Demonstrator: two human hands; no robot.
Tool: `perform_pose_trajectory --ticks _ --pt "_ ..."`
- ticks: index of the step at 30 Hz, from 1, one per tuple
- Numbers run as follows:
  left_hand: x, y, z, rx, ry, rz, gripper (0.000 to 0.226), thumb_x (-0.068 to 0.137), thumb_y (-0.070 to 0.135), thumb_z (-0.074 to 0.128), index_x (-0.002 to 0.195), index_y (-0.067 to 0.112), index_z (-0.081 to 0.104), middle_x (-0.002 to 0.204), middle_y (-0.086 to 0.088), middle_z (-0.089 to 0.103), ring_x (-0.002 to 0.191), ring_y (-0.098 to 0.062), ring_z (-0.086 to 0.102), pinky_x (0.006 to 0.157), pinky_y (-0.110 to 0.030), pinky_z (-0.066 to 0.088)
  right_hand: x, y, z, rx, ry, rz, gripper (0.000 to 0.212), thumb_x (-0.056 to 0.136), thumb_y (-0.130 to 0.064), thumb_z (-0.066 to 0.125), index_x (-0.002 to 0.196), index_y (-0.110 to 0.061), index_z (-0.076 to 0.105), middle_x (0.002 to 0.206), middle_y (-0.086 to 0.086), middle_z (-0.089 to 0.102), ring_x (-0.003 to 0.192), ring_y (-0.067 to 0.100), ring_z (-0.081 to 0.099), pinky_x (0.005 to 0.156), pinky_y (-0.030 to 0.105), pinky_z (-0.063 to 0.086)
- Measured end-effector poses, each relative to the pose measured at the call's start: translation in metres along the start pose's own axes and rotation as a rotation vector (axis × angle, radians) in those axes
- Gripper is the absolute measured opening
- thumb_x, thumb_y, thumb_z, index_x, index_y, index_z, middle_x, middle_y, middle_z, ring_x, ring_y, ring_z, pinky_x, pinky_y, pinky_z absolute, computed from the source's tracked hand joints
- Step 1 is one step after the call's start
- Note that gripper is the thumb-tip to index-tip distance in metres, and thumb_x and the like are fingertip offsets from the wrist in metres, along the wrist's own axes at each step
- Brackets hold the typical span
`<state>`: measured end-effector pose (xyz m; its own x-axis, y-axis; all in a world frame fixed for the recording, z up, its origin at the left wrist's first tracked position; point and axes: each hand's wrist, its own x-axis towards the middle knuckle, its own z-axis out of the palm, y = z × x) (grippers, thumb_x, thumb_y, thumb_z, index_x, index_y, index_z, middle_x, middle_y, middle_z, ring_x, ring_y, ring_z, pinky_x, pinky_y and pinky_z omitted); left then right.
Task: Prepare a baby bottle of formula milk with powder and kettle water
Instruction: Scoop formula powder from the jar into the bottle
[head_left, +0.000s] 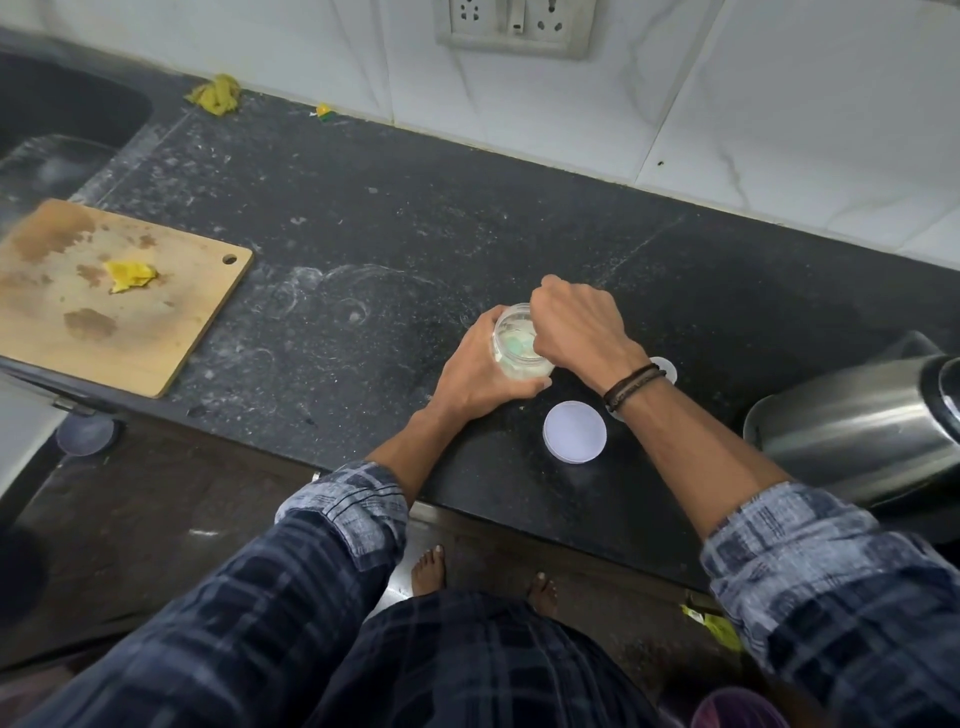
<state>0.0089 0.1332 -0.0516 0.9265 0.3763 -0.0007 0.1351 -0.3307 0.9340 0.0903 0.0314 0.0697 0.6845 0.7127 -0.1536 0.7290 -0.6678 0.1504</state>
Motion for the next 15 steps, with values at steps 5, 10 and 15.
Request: perform_pose_trajectory --ticks 5,10,15 --pt "-0.0035 0.0073 -0.0025 0.010 0.001 0.003 0.086 0.058 0.038 0.095 0.123 0.049 0.041 0.126 0.016 0.061 0.114 -0.004 0.061 0.096 -0.041 0.054 0.0001 -0.0014 0.0024 -0.033 0.015 -0.009 0.027 0.093 -0.008 0.059 0.120 -0.006 0.063 0.117 0.012 0.057 0.101 0.036 0.066 0.069 0.038 0.040" --pt "-0.0039 0.0091 -0.0039 0.012 0.003 0.018 0.085 0.057 0.039 0.095 0.119 0.058 0.040 0.127 0.015 0.060 0.115 -0.004 0.061 0.096 -0.041 0.054 0.0036 -0.0008 0.0027 -0.025 -0.003 -0.010 0.028 0.094 -0.010 0.061 0.122 -0.006 0.061 0.119 0.012 0.056 0.103 0.036 0.066 0.071 0.039 0.040" --pt "-0.0047 0.0097 -0.0036 0.009 0.018 0.035 0.087 0.056 0.041 0.096 0.116 0.068 0.037 0.129 0.015 0.060 0.117 -0.006 0.061 0.097 -0.041 0.053 0.0032 0.0023 0.0043 -0.003 0.024 0.002 0.028 0.092 -0.015 0.067 0.118 -0.006 0.063 0.118 0.011 0.054 0.099 0.034 0.064 0.070 0.039 0.041"
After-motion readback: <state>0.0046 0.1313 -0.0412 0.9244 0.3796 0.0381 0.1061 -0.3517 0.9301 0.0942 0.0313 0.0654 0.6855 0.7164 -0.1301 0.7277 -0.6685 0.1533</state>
